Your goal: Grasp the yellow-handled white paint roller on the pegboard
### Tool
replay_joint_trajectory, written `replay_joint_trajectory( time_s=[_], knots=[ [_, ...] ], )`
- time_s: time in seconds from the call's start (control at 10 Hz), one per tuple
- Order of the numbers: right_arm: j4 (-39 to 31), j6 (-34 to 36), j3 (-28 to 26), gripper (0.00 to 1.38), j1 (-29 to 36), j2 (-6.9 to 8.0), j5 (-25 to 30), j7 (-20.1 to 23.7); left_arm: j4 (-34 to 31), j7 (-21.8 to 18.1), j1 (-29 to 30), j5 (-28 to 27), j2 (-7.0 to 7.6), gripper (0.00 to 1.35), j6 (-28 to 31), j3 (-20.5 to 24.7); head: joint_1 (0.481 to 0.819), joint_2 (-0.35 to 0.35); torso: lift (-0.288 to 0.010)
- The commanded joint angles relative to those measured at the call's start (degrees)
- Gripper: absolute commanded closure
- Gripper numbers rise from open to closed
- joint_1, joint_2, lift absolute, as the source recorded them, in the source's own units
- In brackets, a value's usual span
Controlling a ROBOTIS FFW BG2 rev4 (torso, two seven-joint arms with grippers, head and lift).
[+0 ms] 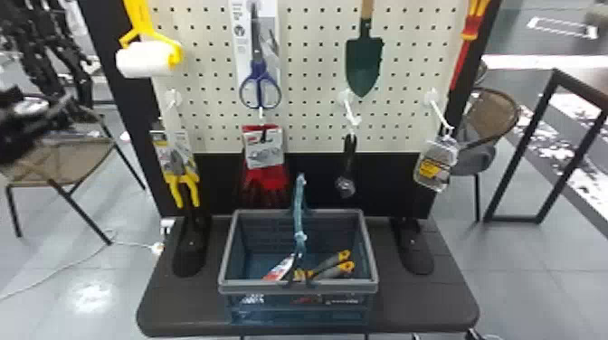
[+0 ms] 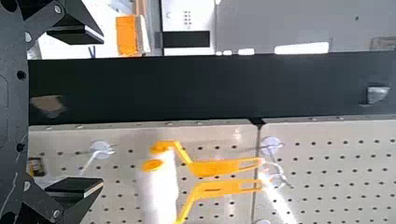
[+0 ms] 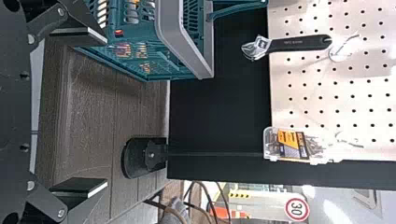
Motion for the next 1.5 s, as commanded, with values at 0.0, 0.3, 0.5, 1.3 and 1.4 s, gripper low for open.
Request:
replay_joint_trajectory(
  time_s=[0.0, 0.3, 0.5, 1.3, 1.4],
  knots=[
    [-0.1, 0.29, 0.22, 0.22, 0.0, -0.27, 0.01, -0.02, 0.83, -0.37, -4.01, 2.05, 2.61, 0.22, 2.28, -0.8, 0.549, 0.0, -0.1],
    [-0.19, 0.37, 0.22, 0.22, -0.17, -0.62, -0.17, 0.06, 2.5, -5.21, -12.27, -0.24, 1.38, 0.22, 6.77, -3.26, 0.549, 0.0, -0.1],
    [-0.19, 0.64, 0.22, 0.22, -0.35, -0.8, -0.26, 0.06, 2.68, -12.86, -17.28, -4.54, -2.75, 0.22, 11.6, -4.4, 0.549, 0.0, -0.1],
    [0.16, 0.81, 0.93, 0.22, -0.96, -1.59, -0.69, 0.06, 13.58, -31.22, -29.14, -13.69, -8.38, 0.22, 13.45, -9.68, 0.549, 0.0, -0.1],
    [0.16, 0.81, 0.93, 0.22, -0.96, -1.59, -0.78, 0.06, 16.13, -33.6, -30.64, -14.04, -8.38, 0.22, 12.13, -10.56, 0.549, 0.0, -0.1]
  ],
)
